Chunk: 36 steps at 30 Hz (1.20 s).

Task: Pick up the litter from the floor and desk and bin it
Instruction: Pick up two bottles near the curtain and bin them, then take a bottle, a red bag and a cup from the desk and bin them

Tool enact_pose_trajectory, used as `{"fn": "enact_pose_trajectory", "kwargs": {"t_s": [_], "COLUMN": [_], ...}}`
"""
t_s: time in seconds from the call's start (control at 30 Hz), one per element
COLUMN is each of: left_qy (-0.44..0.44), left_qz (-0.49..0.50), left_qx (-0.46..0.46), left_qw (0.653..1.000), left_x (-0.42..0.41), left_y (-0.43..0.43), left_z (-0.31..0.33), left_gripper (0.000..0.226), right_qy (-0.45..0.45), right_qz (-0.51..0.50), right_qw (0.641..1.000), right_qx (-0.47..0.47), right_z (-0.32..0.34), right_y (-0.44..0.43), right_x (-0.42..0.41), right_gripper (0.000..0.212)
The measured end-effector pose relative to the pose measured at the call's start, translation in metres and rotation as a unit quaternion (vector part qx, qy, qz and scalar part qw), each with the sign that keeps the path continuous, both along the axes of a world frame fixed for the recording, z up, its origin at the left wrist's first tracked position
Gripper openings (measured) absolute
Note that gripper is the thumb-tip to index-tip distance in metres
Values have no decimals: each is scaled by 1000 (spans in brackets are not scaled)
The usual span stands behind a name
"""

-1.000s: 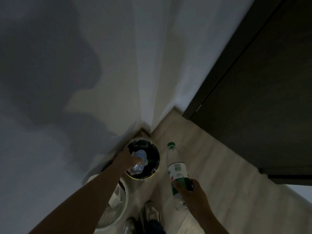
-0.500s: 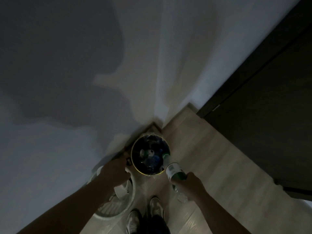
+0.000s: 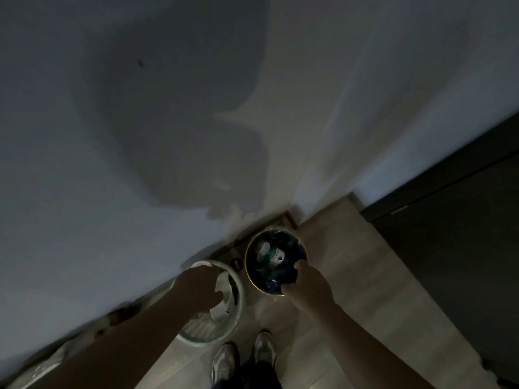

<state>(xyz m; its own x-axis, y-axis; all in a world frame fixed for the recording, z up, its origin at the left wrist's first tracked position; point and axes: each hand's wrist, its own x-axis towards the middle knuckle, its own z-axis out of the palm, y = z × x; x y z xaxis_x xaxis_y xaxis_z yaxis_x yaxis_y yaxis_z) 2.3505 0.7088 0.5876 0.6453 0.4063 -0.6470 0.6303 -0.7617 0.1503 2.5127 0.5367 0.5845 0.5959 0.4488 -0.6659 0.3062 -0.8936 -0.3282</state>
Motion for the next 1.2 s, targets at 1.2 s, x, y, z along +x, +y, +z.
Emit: {"fn": "enact_pose_trajectory", "kwargs": {"t_s": [1.2], "left_qy": [-97], "left_qz": [499], "left_qx": [284], "left_qw": [813], "left_x": [-640], "left_y": [-130], "left_z": [372], "left_gripper": [42], "right_qy": [-136], "right_qz": [685], "right_qw": [632], "right_qx": [336], "right_z": [365], "right_y": [118], "right_x": [-599], "right_gripper": [49]}}
